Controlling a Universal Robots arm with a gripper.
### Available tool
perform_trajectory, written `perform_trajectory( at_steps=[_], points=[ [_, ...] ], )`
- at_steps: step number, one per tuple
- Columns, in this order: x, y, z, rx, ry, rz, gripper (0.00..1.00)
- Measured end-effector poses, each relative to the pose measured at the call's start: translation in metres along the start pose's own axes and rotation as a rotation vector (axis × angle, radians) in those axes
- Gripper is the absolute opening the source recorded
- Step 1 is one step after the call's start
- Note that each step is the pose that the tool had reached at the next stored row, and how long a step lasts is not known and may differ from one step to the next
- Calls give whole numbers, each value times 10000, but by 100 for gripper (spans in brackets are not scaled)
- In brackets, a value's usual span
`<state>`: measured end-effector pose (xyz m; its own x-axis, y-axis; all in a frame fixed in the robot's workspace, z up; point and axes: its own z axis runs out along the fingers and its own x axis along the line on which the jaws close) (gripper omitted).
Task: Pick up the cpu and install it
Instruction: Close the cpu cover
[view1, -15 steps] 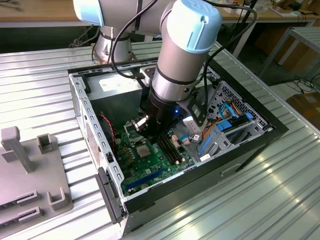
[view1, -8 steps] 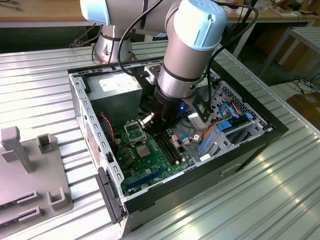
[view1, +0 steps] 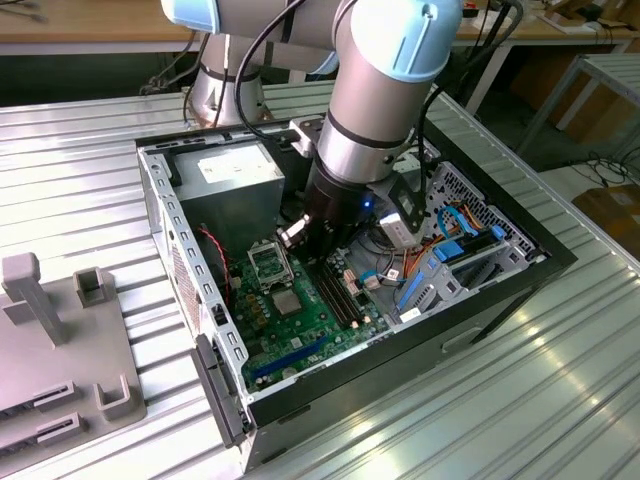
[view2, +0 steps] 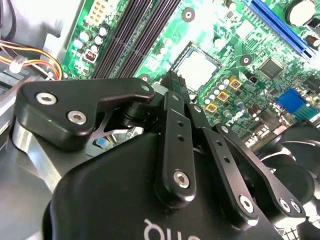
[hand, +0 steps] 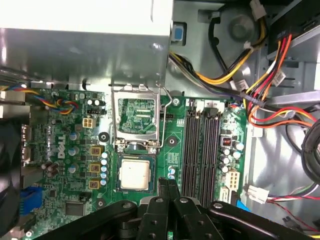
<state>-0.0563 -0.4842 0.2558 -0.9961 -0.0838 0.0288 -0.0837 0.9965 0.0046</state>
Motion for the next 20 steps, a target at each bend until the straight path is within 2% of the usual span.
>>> perform_trajectory(
  at_steps=[8,20],
  points=[
    [-2,3,0,33,5,-1166,11],
    [-3,3,0,36,5,-1242,11]
  ],
)
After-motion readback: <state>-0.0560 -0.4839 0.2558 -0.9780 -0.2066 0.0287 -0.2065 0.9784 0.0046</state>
